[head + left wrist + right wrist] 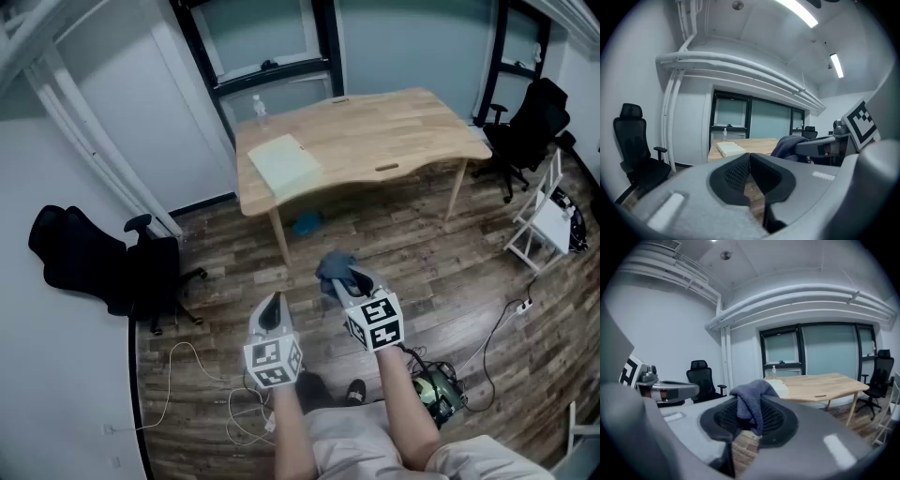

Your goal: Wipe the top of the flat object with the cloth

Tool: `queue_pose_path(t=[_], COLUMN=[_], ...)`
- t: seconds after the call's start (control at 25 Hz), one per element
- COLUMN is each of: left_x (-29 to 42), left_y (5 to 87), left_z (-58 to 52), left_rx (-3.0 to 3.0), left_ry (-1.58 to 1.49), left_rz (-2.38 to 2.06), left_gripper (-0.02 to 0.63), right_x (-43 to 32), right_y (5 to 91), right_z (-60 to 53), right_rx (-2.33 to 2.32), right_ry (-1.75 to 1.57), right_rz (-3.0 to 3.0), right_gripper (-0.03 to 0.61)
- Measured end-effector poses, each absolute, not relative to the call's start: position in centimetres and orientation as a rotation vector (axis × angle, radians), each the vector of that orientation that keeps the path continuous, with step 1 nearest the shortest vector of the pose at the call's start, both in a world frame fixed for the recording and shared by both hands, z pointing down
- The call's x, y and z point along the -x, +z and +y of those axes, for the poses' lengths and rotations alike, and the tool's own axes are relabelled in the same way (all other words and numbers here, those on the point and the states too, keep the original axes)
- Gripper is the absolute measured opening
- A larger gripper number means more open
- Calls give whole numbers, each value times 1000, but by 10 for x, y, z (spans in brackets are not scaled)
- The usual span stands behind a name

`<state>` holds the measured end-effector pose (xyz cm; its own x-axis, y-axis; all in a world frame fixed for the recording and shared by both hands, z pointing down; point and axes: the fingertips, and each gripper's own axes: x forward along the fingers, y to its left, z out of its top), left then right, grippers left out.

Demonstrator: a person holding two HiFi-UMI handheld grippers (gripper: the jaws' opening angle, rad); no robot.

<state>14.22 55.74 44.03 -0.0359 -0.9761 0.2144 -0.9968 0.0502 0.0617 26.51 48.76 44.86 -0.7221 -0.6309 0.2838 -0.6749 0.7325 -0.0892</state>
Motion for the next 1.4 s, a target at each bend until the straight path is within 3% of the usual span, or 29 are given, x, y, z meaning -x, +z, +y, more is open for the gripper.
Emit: queue_pose_path(t=[0.4, 0.84, 1.4], left_x=[-137, -135, -65], left_y=[448, 463, 470], left_z=[546, 455, 313], left_rx=[-2061, -2100, -2057], left_ry=[210, 202, 189], left_rz=[-2095, -2005, -1994], left_gripper=[9, 9, 9], right_x=[-263, -277, -226], right_y=[463, 464, 478], right_z=[469, 390, 252], right_rx=[-1086, -1108, -1101], right_ry=[387, 524, 587], right_rz=[-2720, -2764, -2706], right_gripper=[98, 100, 101])
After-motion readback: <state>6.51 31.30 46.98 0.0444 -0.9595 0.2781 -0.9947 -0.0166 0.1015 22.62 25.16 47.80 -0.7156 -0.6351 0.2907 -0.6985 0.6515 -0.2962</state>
